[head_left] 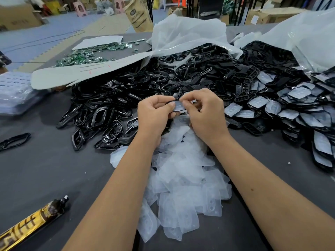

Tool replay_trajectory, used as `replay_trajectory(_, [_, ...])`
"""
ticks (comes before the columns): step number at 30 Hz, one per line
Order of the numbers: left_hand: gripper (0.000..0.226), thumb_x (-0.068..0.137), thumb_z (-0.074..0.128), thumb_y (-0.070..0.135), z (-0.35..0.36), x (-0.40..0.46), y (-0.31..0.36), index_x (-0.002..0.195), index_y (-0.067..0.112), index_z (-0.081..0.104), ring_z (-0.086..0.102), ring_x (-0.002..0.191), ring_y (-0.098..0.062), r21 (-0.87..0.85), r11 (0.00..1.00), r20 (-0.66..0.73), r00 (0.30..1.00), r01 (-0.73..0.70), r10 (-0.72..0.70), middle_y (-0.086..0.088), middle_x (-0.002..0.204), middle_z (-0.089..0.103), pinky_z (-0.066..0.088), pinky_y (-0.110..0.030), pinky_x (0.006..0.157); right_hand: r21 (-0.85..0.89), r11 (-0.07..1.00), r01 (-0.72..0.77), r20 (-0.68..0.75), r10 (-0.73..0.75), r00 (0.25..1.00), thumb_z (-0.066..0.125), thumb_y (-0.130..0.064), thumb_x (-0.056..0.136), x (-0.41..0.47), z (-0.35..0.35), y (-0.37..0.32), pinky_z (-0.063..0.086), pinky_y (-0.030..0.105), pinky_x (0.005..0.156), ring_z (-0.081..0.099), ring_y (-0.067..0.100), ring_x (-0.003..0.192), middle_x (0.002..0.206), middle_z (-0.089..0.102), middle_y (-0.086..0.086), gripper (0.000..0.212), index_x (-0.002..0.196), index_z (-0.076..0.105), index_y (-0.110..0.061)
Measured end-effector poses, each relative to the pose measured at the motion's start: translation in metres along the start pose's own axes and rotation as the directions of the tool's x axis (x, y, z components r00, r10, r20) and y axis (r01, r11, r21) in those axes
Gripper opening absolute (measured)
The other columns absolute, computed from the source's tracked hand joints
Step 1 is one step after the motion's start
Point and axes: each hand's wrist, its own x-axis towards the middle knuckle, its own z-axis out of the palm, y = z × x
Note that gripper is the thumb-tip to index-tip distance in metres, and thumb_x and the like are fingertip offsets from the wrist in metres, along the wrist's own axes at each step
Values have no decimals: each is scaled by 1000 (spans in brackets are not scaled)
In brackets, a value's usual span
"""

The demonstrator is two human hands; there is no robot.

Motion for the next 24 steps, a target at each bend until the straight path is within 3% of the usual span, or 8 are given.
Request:
replay_trajectory(4, [14, 91, 65, -4, -5, 4, 3, 88, 5, 75, 65, 57, -14, -113, 992, -66, 996, 57, -65, -7, 71, 72, 54, -19, 58, -51, 992, 115, 78, -111, 991, 64, -1, 94, -2, 5, -3, 49, 18, 82, 61, 12, 84, 103, 67, 4, 24, 109, 79, -11])
replay_trajectory(8, [16, 99, 65, 11, -7, 5, 5, 90, 2, 74, 63, 61, -16, -191, 978, 2, 996, 84, -85, -13, 76, 72, 53, -20, 58, -78, 986, 144, 65, -139, 988, 76, -7, 89, -3, 8, 1, 51, 24, 85, 60, 13, 90, 105, 65, 3, 21, 110, 79, -10])
replay_trajectory(11, [32, 105, 58, 28, -7, 4, 5, 94, 3, 75, 65, 66, -16, -194, 979, 88, 995, 69, -53, -15, 82, 72, 55, -21, 63, 71, 997, 32, -12, -31, 999, 76, -12, 92, 2, 5, 3, 49, 18, 76, 61, 6, 80, 93, 68, -1, 8, 95, 81, -17])
replay_trajectory(14, [13, 100, 64, 10, -6, 1, 1, 99, 3, 75, 62, 72, -17, -101, 995, 94, 995, -16, 25, -12, 83, 71, 53, -24, 69, 328, 927, -183, 74, 168, 983, 76, -16, 93, 4, -1, 5, 53, 34, 61, 59, 9, 60, 68, 69, -4, 19, 82, 80, -30])
replay_trajectory(16, [8, 94, 69, 1, -7, 0, 0, 99, 5, 75, 61, 69, -15, -29, 998, 96, 994, -56, 59, -11, 80, 71, 53, -24, 69, 423, 875, -234, 132, 196, 972, 76, -15, 94, 3, -5, 5, 49, 30, 52, 55, 14, 51, 58, 63, 2, 16, 82, 82, -24])
replay_trajectory(20, [6, 92, 71, 0, -7, -1, 2, 95, 5, 73, 64, 69, -14, -69, 998, 125, 992, -15, 23, -10, 83, 72, 56, -23, 69, 542, 781, -311, 210, 232, 950, 77, -11, 93, 3, -10, 6, 47, 23, 47, 54, 12, 49, 58, 63, 3, 4, 90, 80, -12])
replay_trajectory(24, [7, 95, 68, -1, -8, 1, 3, 101, 0, 71, 66, 72, -13, -93, 996, 135, 991, 5, 8, -12, 89, 73, 56, -22, 69, 562, 747, -356, 267, 243, 933, 71, -6, 96, 4, -11, 5, 47, 20, 43, 60, 7, 50, 65, 69, 0, 6, 98, 77, -8])
